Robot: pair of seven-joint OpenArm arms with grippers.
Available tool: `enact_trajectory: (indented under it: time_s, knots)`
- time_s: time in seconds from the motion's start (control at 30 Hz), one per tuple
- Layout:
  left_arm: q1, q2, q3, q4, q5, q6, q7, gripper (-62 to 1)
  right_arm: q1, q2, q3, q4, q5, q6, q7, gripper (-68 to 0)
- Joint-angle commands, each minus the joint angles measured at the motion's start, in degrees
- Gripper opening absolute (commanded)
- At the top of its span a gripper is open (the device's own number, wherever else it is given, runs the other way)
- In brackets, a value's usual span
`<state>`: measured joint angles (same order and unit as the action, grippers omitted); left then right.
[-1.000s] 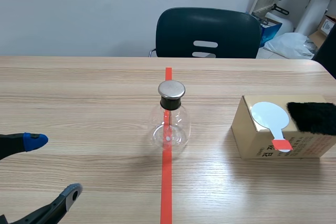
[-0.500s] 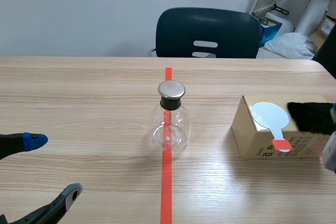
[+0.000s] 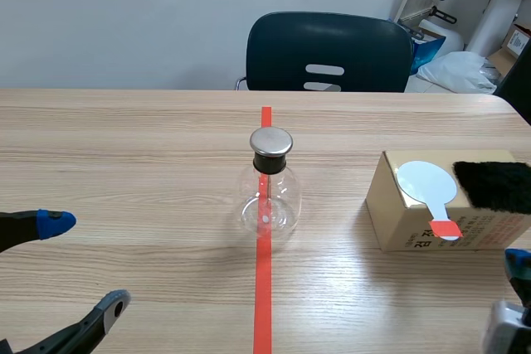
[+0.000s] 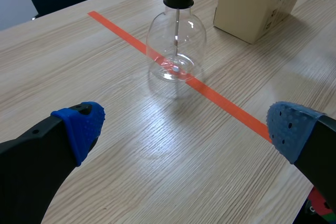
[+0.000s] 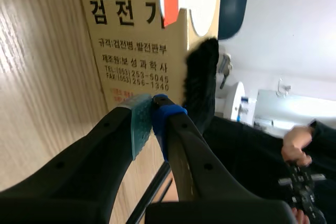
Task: Do the electroscope experiment.
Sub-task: 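Pick up the white charging plate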
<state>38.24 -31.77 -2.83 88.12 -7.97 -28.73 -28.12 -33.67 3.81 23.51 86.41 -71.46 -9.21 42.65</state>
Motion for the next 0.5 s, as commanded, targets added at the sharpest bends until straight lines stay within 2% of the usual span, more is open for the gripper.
enact_trajectory:
  time_s: [0.0,0.2,0.4,0.47]
  knots:
    - [0.0,-0.3,-0.3,1.0,-0.8,-0.1,-1.0,1.4,0.3,-0.6,-0.6,0.8,-0.2,-1.6,-1.0,-62.0]
    - [0.0,-0.3,-0.3,1.0,-0.8,-0.1,-1.0,1.4,0.3,-2.1,-4.0,0.6,-0.6,-5.2,-5.3,-48.0]
    - [0.0,-0.3,-0.3,1.0,-0.8,-0.1,-1.0,1.4,0.3,-2.6,-7.9,-0.5,-0.6,-10.1,-9.5,-26.1]
    - [0.0,-0.3,-0.3,1.0,-0.8,-0.1,-1.0,1.4,0.3,-2.6,-9.2,-1.3,-0.6,-12.4,-10.5,-21.4]
